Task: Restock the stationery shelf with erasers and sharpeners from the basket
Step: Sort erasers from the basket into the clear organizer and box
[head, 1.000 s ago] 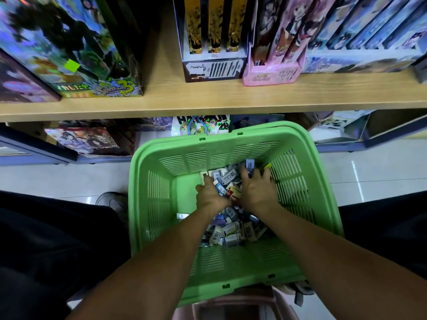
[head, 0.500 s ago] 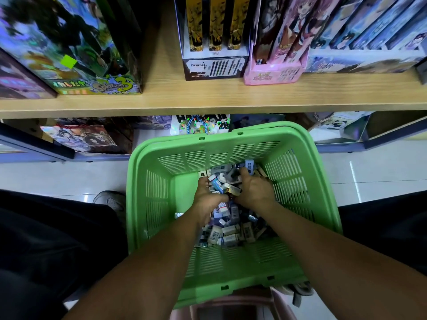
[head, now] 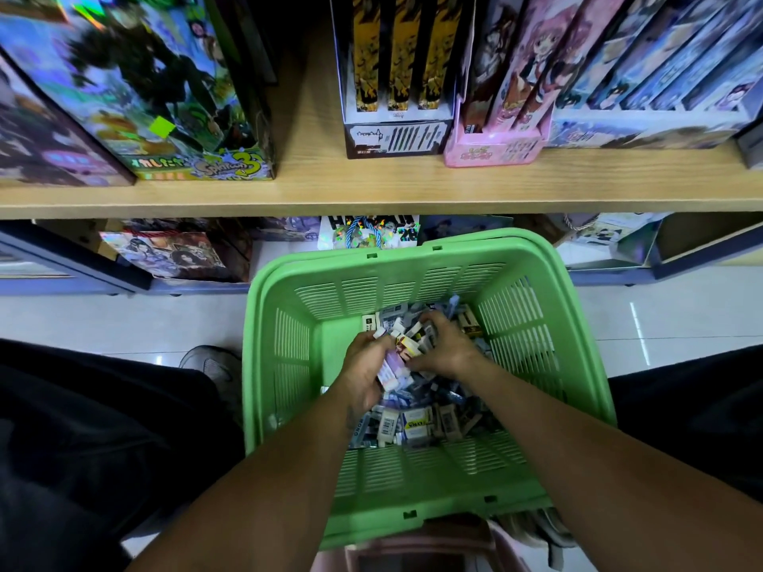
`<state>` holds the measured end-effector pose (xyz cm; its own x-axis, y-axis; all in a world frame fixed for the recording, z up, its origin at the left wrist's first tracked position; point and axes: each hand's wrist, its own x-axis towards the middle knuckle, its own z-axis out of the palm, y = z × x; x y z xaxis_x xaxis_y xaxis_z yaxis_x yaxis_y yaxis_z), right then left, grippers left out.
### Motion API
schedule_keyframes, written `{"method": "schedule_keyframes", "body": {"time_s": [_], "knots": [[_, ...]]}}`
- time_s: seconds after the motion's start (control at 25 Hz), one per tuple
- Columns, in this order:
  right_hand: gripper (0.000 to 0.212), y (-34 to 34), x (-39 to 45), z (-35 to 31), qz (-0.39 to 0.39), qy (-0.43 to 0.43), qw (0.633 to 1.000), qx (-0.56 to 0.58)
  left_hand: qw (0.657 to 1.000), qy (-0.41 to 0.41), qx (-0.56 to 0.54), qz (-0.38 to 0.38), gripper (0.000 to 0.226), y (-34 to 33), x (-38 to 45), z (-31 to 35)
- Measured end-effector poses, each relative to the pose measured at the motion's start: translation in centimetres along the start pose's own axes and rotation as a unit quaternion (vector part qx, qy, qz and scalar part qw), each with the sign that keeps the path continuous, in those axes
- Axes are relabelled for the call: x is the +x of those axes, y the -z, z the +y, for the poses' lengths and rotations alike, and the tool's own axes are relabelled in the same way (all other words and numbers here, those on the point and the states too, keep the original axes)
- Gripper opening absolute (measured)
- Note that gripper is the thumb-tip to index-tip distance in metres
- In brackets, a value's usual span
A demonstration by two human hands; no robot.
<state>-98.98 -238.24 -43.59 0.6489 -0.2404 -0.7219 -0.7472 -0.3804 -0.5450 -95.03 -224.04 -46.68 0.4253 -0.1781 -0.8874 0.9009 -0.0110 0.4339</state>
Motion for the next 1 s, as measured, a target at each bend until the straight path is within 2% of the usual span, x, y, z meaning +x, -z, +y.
{"method": "schedule_keyframes", "body": {"time_s": [0.04,0.12,0.28,0.36,0.48,0.6,0.68,0.8,0.92,1.0], "knots": [[0.077,-0.1,-0.2,-0.2,-0.015,0.001,0.998,0.064,1.0,0.007,-0.011,-0.01,0.016,0.2,0.0,0.2],[0.072,-0.3,-0.8,-1.1,-0.057,0.028,0.987,0.149,0.998,0.006,-0.037,-0.05,0.031,0.5,0.1,0.5],[0.08,-0.7,-1.5,-3.3,-0.137,0.055,0.982,0.119,0.996,-0.003,-0.05,-0.067,0.043,1.3,-0.3,1.3],[0.07,0.6,-1.8,-3.8,-0.179,0.023,0.97,0.166,0.992,0.009,-0.077,-0.103,0.05,1.7,-0.7,1.6],[0.053,2.9,-2.8,-4.1,-0.186,-0.014,0.958,0.22,0.992,0.013,-0.075,-0.103,0.041,1.9,-1.6,2.2],[0.05,3.3,-3.4,-3.8,-0.117,-0.03,0.976,0.18,0.995,0.027,-0.038,-0.089,0.044,1.8,-2.6,2.8],[0.052,3.1,-3.7,-3.7,-0.078,-0.024,0.992,0.101,0.996,0.026,-0.012,-0.079,0.039,1.8,-2.9,3.2],[0.058,3.6,-4.4,-4.9,-0.071,0.041,0.996,-0.047,0.998,0.004,0.014,-0.069,0.04,1.6,-3.3,3.5],[0.051,4.7,-5.2,-6.7,-0.11,0.064,0.992,-0.013,0.996,-0.009,0.008,-0.088,0.031,0.9,-4.1,4.1],[0.068,5.2,-5.6,-7.2,-0.153,0.057,0.987,0.002,0.994,-0.024,0.004,-0.106,0.028,0.5,-4.6,4.7]]}}
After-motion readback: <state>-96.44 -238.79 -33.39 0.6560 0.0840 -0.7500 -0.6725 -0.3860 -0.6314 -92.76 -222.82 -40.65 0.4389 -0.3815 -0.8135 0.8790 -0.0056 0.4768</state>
